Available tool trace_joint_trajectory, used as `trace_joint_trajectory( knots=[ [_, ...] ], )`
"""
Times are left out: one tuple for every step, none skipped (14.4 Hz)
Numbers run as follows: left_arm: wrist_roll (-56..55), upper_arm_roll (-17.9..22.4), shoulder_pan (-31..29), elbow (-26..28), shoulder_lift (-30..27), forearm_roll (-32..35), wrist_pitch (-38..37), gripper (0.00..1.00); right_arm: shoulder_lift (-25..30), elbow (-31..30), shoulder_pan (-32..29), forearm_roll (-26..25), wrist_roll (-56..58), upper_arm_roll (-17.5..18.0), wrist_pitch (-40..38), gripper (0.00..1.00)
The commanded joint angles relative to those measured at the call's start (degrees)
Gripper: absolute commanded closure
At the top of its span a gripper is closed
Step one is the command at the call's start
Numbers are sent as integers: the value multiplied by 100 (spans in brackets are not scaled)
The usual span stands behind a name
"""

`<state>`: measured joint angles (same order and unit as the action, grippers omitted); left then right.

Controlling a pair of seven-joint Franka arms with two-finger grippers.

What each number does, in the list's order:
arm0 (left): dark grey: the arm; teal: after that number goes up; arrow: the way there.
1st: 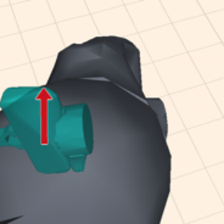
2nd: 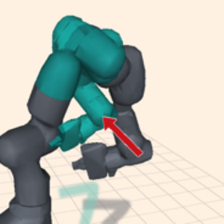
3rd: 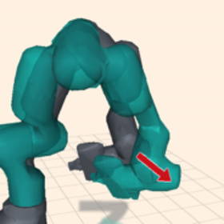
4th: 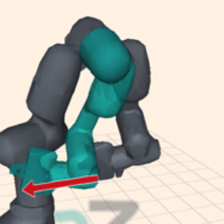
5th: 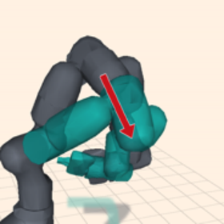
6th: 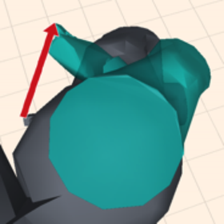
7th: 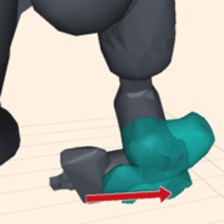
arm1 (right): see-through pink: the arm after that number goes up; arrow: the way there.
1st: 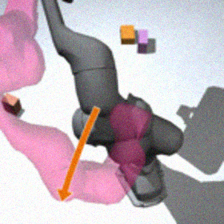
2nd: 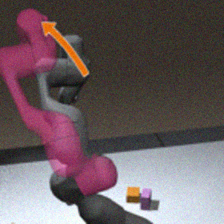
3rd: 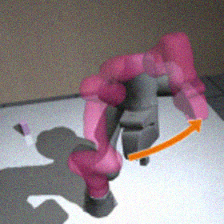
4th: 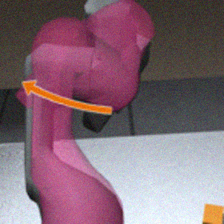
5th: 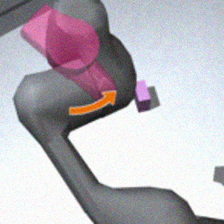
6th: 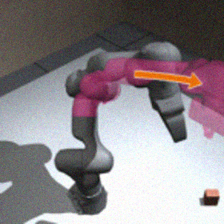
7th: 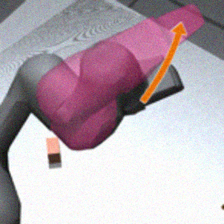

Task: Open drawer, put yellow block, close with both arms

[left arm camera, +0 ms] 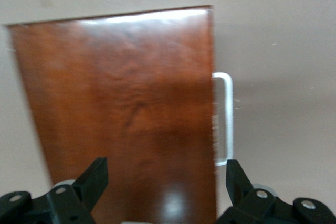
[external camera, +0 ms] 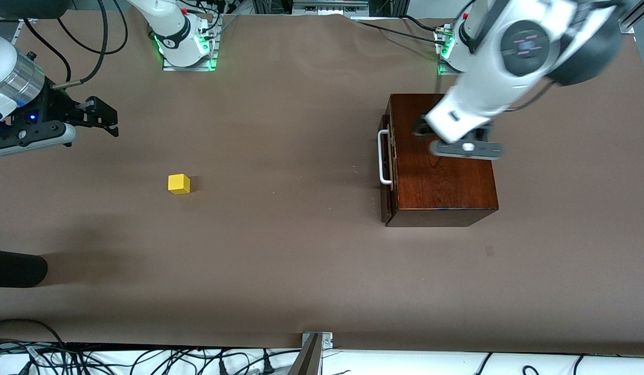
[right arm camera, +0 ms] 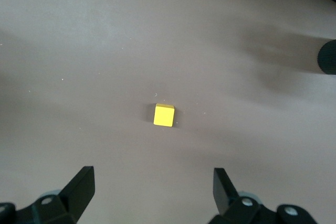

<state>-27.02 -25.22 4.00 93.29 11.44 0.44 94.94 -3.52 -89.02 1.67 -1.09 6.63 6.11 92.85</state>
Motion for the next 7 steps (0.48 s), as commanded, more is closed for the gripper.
trace_joint_trajectory(
  knots=[
    [-829, -352, 275, -162, 419, 106, 331, 0, -43, 139, -18, 38, -22, -4, -118, 0],
    [-848, -352, 416, -145, 525, 106, 480, 0, -52, 148, -18, 47, -22, -13, -109, 0],
    [-849, -343, 487, -101, 639, 114, 612, 0, -52, 148, -18, 56, -30, -13, -92, 0],
    [-857, -352, 592, -49, 753, 175, 761, 0, -52, 148, -18, 56, -39, -22, -83, 0],
    [-866, -352, 671, 48, 815, 280, 902, 0, -70, 148, -26, 73, -48, -31, -74, 0],
    [-927, -352, 742, 197, 842, 360, 1060, 0, -79, 148, -26, 74, -48, -31, -65, 0],
    [-1023, -352, 795, 389, 833, 421, 1262, 0, -79, 148, -26, 74, -48, -31, -65, 0]
  ],
)
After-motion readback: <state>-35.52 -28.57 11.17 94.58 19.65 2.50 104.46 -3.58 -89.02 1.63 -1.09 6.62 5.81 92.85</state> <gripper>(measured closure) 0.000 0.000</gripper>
